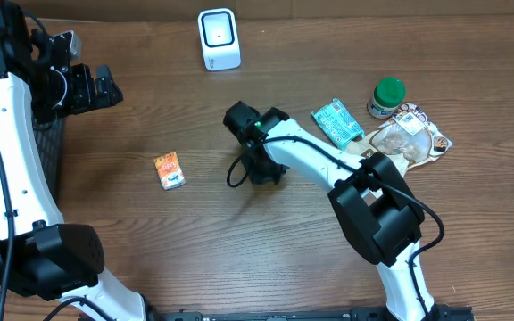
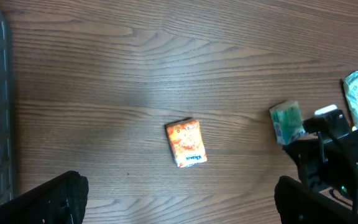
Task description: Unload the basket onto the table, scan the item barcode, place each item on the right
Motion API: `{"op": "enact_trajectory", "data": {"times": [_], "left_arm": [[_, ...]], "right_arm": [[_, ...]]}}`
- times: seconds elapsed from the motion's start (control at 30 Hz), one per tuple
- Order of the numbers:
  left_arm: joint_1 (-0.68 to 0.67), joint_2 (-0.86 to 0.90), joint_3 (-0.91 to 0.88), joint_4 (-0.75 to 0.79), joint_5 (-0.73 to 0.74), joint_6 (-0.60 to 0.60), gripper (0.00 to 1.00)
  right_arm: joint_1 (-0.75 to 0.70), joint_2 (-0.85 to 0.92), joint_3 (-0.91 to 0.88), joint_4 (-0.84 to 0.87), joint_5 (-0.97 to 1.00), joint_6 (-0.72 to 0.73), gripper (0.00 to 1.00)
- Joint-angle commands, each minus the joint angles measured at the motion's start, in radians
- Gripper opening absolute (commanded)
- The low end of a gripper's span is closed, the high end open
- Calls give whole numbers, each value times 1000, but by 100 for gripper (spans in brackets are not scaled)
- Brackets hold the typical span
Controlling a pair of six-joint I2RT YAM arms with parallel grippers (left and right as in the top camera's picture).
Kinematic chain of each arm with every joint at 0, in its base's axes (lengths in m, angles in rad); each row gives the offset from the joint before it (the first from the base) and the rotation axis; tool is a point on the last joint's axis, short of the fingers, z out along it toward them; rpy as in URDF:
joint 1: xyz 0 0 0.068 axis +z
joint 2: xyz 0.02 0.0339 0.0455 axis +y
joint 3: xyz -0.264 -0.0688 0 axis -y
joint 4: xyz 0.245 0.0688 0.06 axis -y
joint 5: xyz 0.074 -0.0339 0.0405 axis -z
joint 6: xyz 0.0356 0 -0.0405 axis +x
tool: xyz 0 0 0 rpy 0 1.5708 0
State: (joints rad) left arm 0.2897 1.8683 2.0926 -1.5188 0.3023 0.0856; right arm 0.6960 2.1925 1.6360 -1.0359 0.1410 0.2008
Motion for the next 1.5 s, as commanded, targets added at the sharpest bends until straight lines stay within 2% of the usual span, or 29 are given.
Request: {"op": "enact_trajectory", "data": {"times": [0.0, 0.1, 0.17, 0.27, 0.37, 0.57, 0.93, 1.17, 1.47], "left_arm": [[3, -2, 9, 2, 1, 16, 99], [3, -2, 9, 2, 1, 16, 99], [3, -2, 9, 2, 1, 16, 99], [3, -2, 9, 2, 1, 16, 100], [3, -2, 9, 2, 1, 16, 100], [3, -2, 9, 2, 1, 16, 99], [3, -2, 9, 2, 1, 16, 100], [3, -2, 9, 2, 1, 16, 99], [3, -2, 9, 2, 1, 16, 99]], "right_arm": [[-10, -40, 21, -10, 45, -53, 13], [-10, -70, 66, -69, -51, -53, 14], [-12, -115, 94, -97, -100, -53, 18], [-37, -194, 101, -97, -99, -31, 31], [-103, -236, 101, -90, -150, 18, 33], [-240, -207, 42, -15, -452, 7, 37], [-266, -104, -70, 133, -546, 5, 36], [-266, -98, -113, 179, -551, -1, 32], [-266, -97, -224, 333, -558, 0, 33]]}}
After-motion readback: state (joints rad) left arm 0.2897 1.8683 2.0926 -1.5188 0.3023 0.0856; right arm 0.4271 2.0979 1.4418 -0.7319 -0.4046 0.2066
